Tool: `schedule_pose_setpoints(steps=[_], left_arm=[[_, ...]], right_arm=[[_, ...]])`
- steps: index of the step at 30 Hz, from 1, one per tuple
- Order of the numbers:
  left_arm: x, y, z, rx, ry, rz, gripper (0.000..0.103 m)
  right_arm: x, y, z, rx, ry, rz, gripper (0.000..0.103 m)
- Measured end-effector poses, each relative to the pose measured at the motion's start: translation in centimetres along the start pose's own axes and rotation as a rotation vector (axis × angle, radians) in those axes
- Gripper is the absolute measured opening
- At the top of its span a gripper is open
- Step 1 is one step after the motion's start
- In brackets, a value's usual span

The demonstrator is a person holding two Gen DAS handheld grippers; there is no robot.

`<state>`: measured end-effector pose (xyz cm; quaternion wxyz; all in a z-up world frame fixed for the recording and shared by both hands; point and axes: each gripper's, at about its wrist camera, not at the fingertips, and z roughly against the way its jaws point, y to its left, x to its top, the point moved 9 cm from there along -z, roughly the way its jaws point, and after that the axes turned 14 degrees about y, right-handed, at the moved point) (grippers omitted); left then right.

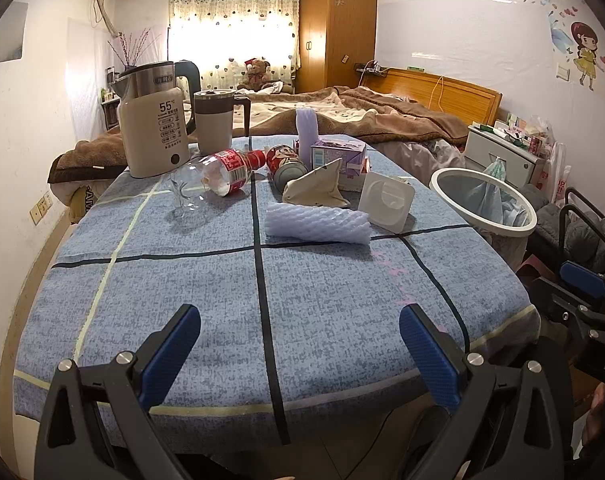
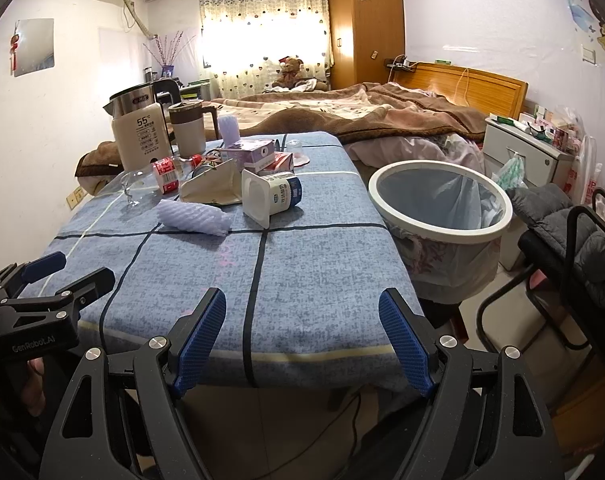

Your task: Collect trash

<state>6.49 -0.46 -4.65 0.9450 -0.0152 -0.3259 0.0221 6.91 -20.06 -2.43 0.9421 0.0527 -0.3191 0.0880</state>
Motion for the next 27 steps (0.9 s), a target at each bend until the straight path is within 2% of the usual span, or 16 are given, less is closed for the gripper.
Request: schedule_pose_setpoints(steps=[27], left_arm=[[-0.15, -0.26, -0.36, -0.003, 0.003, -0.002, 0.101]], right_arm=[[-0.08, 0.05, -0.23, 0.008, 0.005, 0.001, 0.079]])
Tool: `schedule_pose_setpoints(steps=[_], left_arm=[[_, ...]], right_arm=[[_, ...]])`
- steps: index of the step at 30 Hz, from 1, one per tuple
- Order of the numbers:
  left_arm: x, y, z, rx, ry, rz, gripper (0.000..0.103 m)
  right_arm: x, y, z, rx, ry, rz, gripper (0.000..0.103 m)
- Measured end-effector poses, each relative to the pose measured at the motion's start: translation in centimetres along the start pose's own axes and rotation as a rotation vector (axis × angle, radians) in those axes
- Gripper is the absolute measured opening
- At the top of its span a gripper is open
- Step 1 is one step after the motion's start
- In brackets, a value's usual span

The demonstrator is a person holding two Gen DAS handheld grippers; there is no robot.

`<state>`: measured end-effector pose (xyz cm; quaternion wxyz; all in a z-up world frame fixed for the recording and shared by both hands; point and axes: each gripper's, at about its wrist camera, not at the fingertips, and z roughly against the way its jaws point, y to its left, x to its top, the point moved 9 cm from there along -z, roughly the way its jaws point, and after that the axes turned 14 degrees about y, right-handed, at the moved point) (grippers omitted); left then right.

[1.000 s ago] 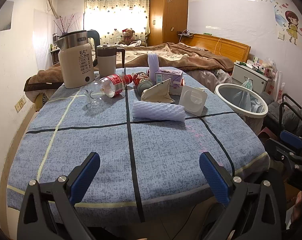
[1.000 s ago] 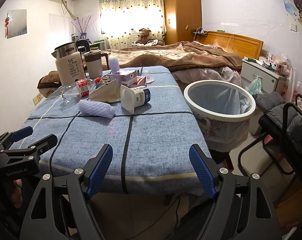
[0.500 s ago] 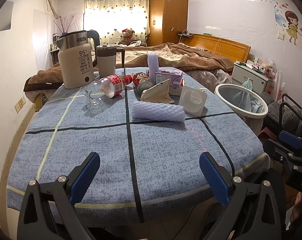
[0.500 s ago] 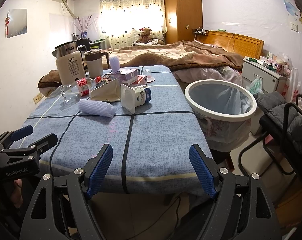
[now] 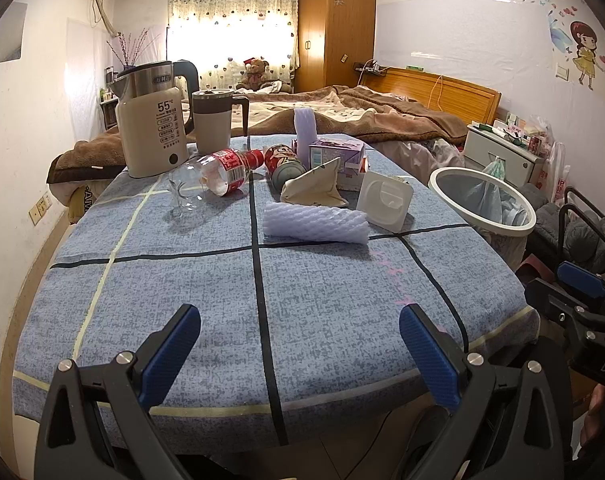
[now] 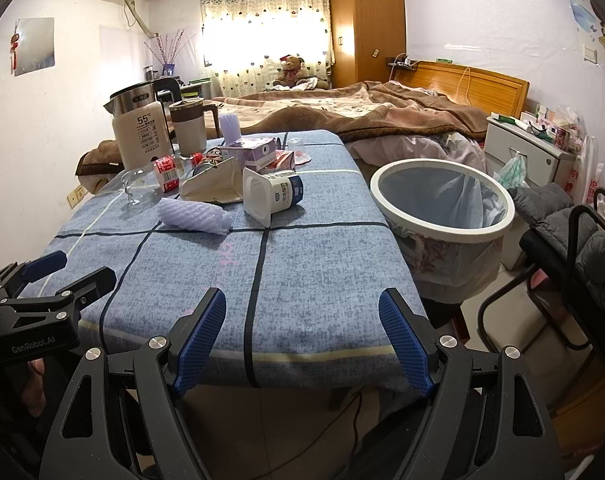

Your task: Collect trash

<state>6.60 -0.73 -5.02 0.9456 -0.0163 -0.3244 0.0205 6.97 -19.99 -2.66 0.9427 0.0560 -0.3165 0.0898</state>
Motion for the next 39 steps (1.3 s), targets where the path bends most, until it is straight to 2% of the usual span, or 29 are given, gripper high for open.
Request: schedule_pose_setpoints(steps=[29, 39], left_arm=[[-0.1, -0.3, -0.1, -0.005, 0.005, -0.001, 0.101], [0.4, -0.3, -1.7, -0.025, 0.025, -0.027, 0.101]], right_arm=[[-0.2, 0.1, -0.2, 0.002, 0.007, 0.004, 0.079], [0.8, 0.1, -1.7, 0.027, 0.028, 0.008, 0.079]])
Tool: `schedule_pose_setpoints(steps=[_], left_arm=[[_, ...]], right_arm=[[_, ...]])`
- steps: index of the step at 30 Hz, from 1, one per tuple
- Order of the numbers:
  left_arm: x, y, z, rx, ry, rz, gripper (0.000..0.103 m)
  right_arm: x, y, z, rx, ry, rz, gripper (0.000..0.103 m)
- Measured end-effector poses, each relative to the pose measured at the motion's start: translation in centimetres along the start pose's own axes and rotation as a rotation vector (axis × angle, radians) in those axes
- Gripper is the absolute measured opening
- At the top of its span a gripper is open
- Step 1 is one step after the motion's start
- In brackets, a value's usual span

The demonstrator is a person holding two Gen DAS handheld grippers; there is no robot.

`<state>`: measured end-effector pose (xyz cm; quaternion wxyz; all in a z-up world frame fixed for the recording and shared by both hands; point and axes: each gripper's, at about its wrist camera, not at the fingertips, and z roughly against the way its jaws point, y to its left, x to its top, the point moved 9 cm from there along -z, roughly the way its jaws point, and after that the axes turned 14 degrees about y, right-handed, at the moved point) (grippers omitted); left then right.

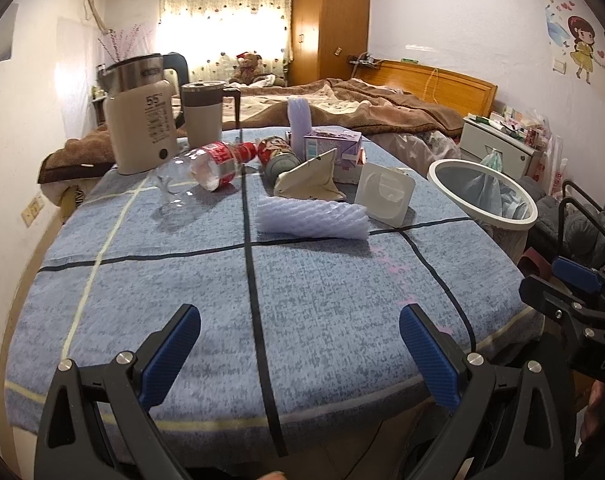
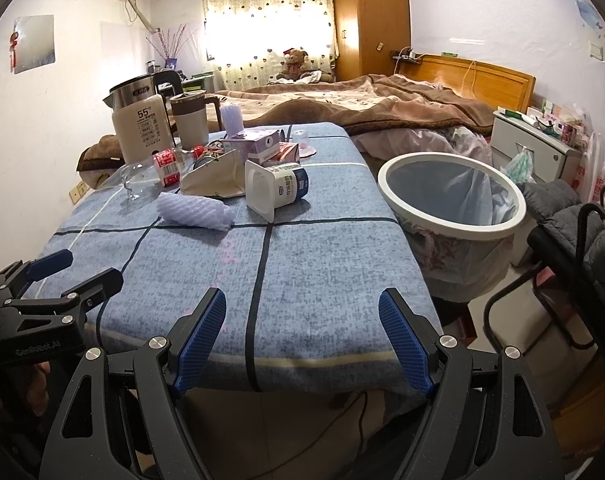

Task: Collect trash
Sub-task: 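Grasp the white foam mesh with the left tool while the right tool grasps the yogurt cup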

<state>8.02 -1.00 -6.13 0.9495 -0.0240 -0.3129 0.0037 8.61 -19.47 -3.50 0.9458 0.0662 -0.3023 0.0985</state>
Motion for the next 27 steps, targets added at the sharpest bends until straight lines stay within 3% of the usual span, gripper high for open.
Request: schedule_pose_setpoints(steps=[8, 12, 19, 23, 27], left_arm=[[2.3, 0.3, -3.5, -0.080, 0.057, -0.013, 0.099], [4.0, 0.8, -5.1, -0.055, 0.059, -0.020, 0.099], [6.2, 1.9, -7.9, -0.087, 0.113, 0.010, 0.099], [6.8, 2.2, -8.7, -0.117, 0.126, 0.037, 0.099], [7.3, 2.2, -9.2, -0.154, 0.132, 0.051, 0.099]], right_arm=[[3.3, 0.2, -3.1, 0.065, 0.024, 0.002, 0.079], [5.0, 0.8, -4.7, 0.069, 0.030, 0.036, 0.079], [8.3, 1.3, -7.9, 0.078, 0.062, 0.059, 0.078], [9.8, 1.7, -9.8, 0.075, 0.087, 0.066, 0.062], [10.7, 1.8, -11.5, 0.063, 0.109, 0.069, 0.053]])
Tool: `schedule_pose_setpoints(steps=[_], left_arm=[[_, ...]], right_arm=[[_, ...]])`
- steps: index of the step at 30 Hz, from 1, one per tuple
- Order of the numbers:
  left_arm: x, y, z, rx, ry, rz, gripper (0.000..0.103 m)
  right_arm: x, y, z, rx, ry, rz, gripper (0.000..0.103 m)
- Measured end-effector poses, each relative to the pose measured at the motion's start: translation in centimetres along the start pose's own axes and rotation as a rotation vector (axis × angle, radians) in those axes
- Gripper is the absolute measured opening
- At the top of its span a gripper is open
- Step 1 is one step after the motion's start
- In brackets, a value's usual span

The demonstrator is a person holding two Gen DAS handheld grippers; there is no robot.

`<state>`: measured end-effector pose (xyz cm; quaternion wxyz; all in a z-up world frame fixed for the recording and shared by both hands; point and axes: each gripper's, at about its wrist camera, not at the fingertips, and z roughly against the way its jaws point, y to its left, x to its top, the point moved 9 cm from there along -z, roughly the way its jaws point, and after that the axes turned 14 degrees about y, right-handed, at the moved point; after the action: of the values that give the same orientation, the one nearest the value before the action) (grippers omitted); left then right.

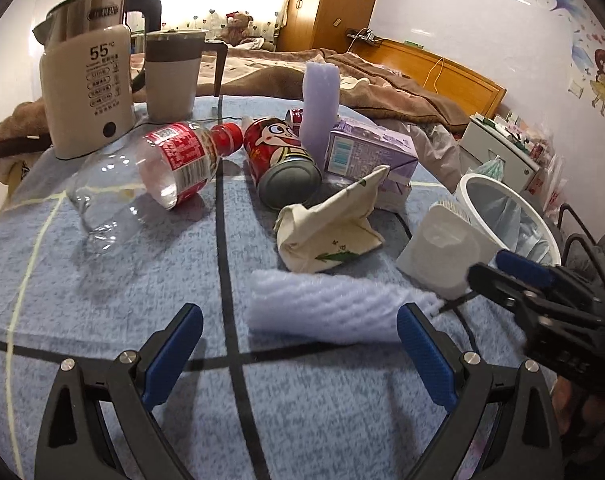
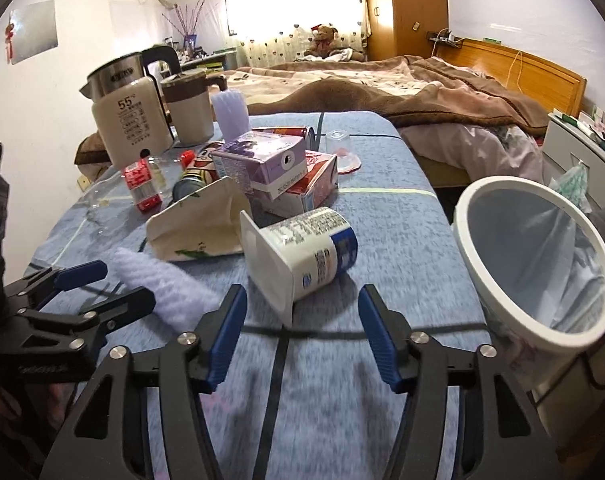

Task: Collect trash
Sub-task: 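Grasp the white foam mesh with the left tool while the right tool grasps the yogurt cup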

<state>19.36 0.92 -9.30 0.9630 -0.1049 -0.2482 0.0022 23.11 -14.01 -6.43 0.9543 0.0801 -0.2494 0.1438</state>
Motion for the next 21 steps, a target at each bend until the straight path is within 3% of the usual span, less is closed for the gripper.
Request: schedule_pose_setpoints(steps=[2, 4, 7, 11, 15, 18, 21], left_arm=[[0.2, 0.0, -0.3, -0.028, 0.012, 0.016, 0.098], [0.5, 0.1, -0.7, -0.042, 0.024, 0.033, 0.094], [0.8, 0.2, -1.2, -0.049, 0.043, 0.049, 0.088], [0.9, -0.1, -1.5, -0.074, 0.059, 0.055, 0.071], [0.8, -0.2, -1.3, -0.086, 0.055, 0.055, 0.045], [0.5, -0.1, -0.4, -0.089, 0.034, 0.049, 0.033], [0.2, -0.3, 0.6, -0.096, 0.019, 0.043, 0.030]], right_arm=[[0.2, -0.2, -0.6, -0.006, 0.010, -0.007, 0.037], [0.4, -0.5, -0.9, -0.008, 0.015, -0.018, 0.031], [0.4, -1.0, -0.9, -0.015, 0.008, -0.032, 0.009], [0.3, -1.7, -0.6, 0.002, -0.003, -0.058, 0.008], [0.1, -2.2, -0.1, 0.013, -0.011, -0.074, 0.008], [-0.2, -2.5, 0.7, 0.016, -0.025, -0.077, 0.008], [-0.6, -2.7, 1.3, 0.021, -0.030, -0.086, 0.008]])
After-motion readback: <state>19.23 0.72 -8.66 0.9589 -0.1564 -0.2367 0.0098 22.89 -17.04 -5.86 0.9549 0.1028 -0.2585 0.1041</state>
